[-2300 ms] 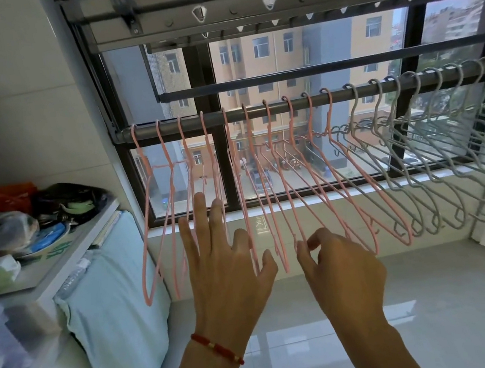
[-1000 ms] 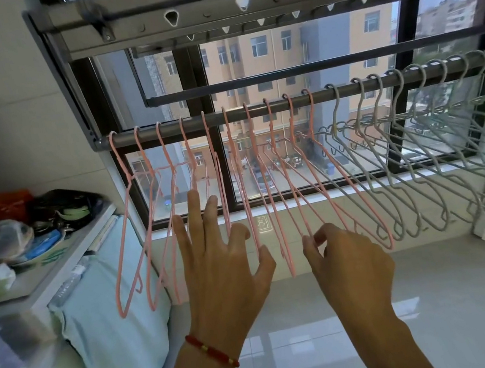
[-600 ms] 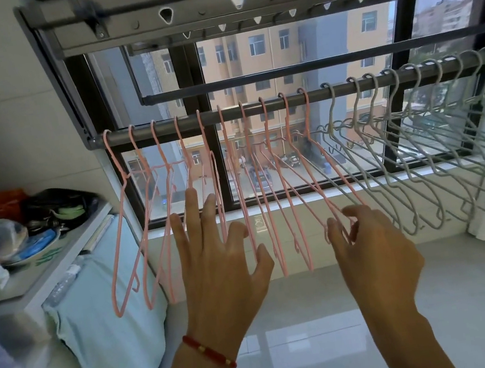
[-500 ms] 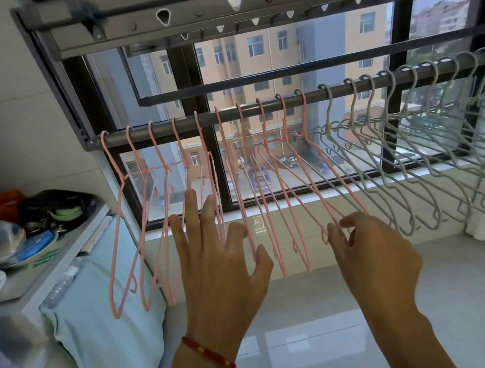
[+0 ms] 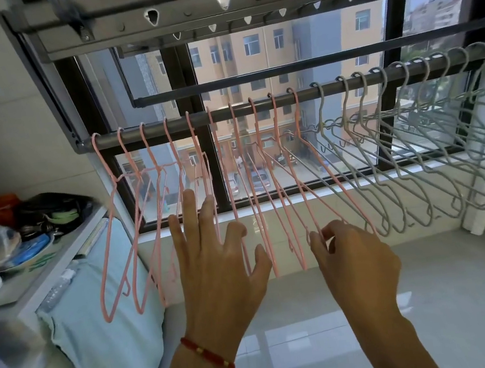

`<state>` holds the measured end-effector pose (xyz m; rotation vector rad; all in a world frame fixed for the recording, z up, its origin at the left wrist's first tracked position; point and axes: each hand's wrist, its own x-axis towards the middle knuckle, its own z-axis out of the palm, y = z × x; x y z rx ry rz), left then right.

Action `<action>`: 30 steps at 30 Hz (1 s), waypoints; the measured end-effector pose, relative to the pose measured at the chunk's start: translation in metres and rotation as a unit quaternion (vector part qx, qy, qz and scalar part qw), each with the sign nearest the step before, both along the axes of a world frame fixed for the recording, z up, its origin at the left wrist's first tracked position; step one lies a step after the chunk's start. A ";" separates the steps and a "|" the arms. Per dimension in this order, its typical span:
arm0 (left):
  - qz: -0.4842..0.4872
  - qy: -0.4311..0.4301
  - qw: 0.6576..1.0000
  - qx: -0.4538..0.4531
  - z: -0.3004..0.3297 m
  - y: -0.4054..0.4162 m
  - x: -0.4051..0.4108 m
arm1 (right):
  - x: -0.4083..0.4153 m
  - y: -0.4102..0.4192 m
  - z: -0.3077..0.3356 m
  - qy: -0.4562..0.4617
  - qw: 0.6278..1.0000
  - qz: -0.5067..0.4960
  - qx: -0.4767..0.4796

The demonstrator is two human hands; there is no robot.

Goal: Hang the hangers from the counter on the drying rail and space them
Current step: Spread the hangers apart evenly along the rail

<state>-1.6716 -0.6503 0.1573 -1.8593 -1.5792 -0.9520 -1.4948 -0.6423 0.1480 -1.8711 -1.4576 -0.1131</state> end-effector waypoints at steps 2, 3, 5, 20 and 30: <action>-0.002 -0.001 1.000 0.001 0.000 0.000 0.000 | 0.000 -0.001 0.000 0.003 1.000 0.004 0.004; -0.002 -0.001 1.000 0.001 0.000 0.000 0.000 | 0.000 -0.001 0.001 0.004 1.000 0.006 0.003; -0.004 -0.002 1.000 0.001 0.000 0.000 0.001 | 0.001 -0.002 0.001 0.002 1.000 0.007 -0.002; -0.012 -0.007 1.000 0.006 0.005 -0.004 0.009 | 0.043 -0.002 0.010 0.056 0.993 -0.045 0.092; -0.008 -0.010 1.000 0.002 0.002 -0.007 0.016 | 0.052 0.000 -0.002 0.016 0.997 -0.051 0.046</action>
